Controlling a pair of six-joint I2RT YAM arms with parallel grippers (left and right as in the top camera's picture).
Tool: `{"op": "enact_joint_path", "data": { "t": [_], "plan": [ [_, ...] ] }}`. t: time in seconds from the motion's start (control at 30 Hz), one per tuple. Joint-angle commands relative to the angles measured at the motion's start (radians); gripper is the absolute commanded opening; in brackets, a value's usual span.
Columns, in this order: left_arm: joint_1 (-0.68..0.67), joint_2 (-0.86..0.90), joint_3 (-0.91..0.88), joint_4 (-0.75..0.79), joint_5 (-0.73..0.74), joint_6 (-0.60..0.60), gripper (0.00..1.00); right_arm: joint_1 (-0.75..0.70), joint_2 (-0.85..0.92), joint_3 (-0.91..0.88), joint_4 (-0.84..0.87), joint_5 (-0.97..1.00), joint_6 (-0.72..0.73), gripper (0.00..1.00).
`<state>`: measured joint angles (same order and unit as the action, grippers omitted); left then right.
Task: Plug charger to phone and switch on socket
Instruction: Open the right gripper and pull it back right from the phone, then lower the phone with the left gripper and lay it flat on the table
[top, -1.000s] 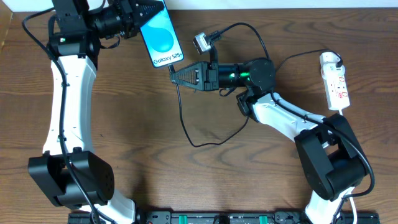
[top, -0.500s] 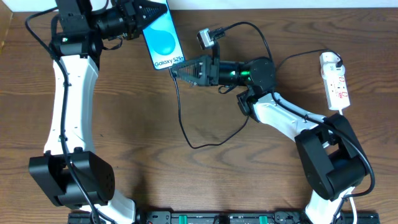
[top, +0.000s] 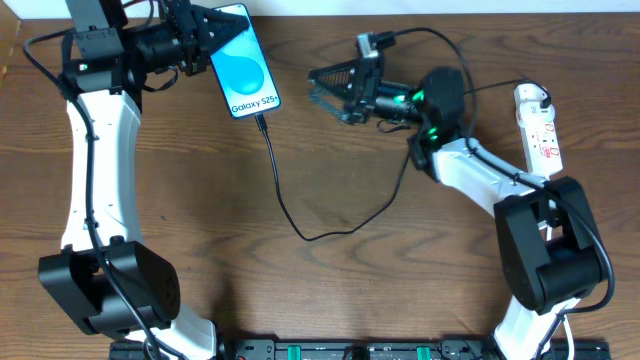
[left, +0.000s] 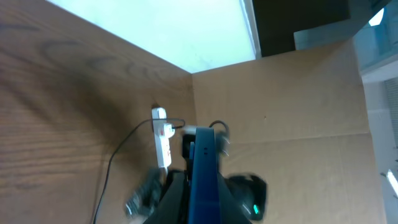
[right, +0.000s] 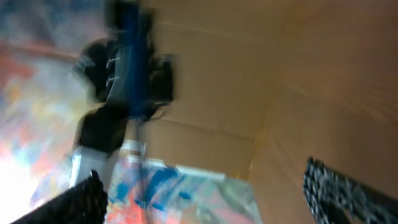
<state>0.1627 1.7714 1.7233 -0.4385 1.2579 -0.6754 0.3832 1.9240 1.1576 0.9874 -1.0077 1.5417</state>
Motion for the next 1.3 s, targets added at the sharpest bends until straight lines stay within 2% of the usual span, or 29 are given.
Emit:
{"op": "enact_joint_path", "data": {
  "t": [0.0,0.2,0.37,0.63,0.83,1.1,1.27],
  "plan": [
    [-0.008,-0.01,-0.001,-0.012,0.043,0.023,0.07,-0.035,0.007,0.007,-0.165,0.008,-0.167,0.99],
    [-0.036,-0.01,-0.001,-0.131,0.008,0.15,0.07,-0.075,0.006,0.007,-0.385,0.027,-0.298,0.99],
    [-0.091,-0.01,-0.001,-0.301,-0.144,0.282,0.07,-0.079,-0.006,0.007,-0.619,0.126,-0.439,0.99],
    [-0.233,-0.007,-0.001,-0.409,-0.356,0.351,0.08,-0.079,-0.088,0.007,-0.999,0.374,-0.654,0.99],
    [-0.335,0.031,-0.005,-0.418,-0.407,0.354,0.07,-0.079,-0.236,0.007,-1.227,0.607,-0.737,0.99],
    [-0.439,0.163,-0.005,-0.357,-0.407,0.352,0.07,-0.079,-0.468,0.007,-1.487,0.921,-0.739,0.99],
    [-0.462,0.261,-0.005,-0.273,-0.406,0.269,0.08,-0.079,-0.57,0.007,-1.592,1.018,-0.739,0.99]
  ]
}}
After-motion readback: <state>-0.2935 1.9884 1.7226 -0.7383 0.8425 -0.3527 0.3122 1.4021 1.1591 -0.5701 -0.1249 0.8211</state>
